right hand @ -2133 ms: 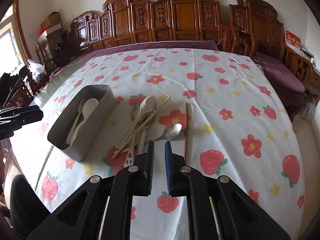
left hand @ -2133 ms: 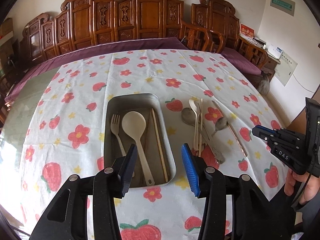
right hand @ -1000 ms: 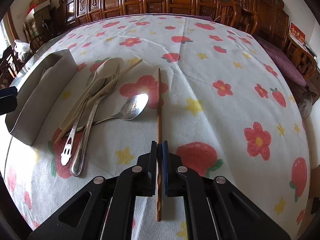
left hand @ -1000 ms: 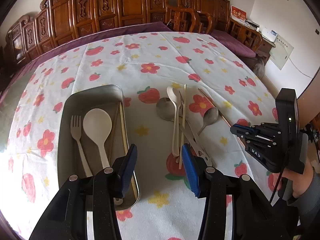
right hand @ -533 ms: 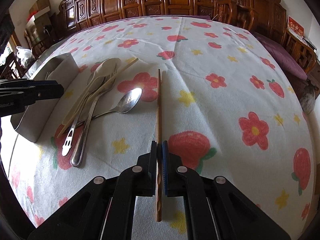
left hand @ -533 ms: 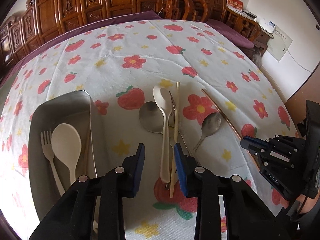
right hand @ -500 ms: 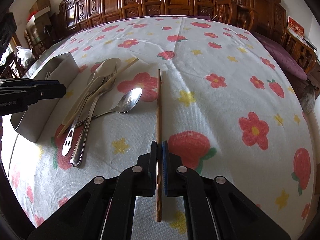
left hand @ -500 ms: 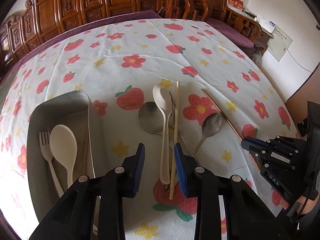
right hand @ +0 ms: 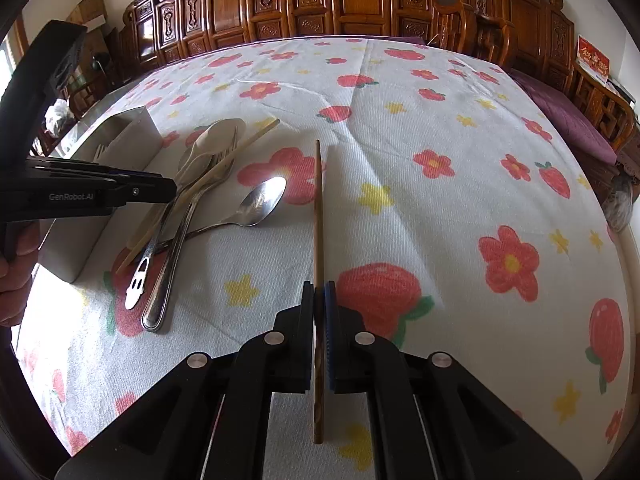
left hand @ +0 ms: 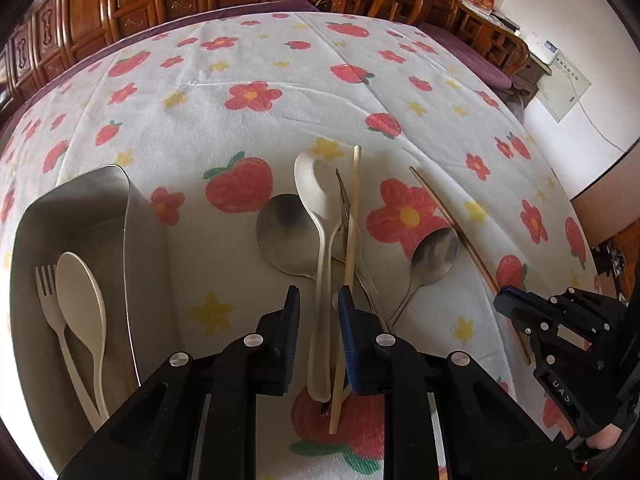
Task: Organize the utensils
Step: 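Grasp the small white plastic spoon with the left tool while the right tool holds the chopstick, then carry the white spoon into the metal box and open the left tool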
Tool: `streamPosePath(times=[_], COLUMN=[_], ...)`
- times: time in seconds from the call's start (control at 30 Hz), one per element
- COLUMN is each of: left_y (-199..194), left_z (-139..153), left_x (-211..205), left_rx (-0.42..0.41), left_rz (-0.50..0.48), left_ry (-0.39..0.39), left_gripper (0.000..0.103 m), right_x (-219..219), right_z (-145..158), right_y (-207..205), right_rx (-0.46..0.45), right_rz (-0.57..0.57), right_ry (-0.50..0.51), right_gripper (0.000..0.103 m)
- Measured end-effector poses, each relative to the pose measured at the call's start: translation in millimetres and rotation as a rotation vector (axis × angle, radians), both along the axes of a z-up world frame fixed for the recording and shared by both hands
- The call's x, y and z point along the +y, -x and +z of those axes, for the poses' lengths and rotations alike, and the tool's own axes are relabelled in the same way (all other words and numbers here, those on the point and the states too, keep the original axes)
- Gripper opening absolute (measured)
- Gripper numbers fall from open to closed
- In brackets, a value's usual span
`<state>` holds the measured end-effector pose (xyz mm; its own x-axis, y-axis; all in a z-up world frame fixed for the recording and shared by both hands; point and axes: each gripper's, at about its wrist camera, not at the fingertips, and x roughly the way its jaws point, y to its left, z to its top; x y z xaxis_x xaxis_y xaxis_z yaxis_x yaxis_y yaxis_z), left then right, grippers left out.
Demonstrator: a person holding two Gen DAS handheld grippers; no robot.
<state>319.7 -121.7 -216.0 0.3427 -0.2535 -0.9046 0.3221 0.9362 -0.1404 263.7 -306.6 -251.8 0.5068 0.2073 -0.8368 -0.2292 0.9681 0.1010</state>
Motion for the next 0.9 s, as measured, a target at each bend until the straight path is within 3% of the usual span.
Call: streamPosePath(times=[0.13,0.2,0.4,0.43,0.63,0.9], left_y=[-2.9,-3.0,6.0,9.1,28.3,53.0], left_z=[-0.3,-0.2,8.8,12.3,27.6,57.8], left_x=[0.9,1.8,2.1,2.4,2.1,14.1], left_rx=[0.007,0.014,-0.008,-0.018,-0.071,-0.123], left_rz=[0.006,0.003,-0.025,-0.031,-0.059,-0.049], left_ry=[0.017,0.034,0.048,0.050,0.015,0.046], left_gripper=[0.017,0.009,0.006,0.002,0.002,0.002], right_x=[-0.6,-0.8,-3.3,-3.3,1.7,6.4], right_z=[-0.2,-0.2,0.2,0.3,7.4,36.2], right_y=[0.1,-0.2,-1.2,-0.8,6.9,24.0], right_rx=[-0.002,-0.002,0.012,0.015,-0.001,-0.051], right_rz=[0.001,0.001,-0.016,-0.016,-0.013,-0.021], right_ry=[-0.005,-0.008,-0.042,-0.041,-0.042,-0.028], right_gripper=[0.006,0.006,0.006,0.006,0.006,0.006])
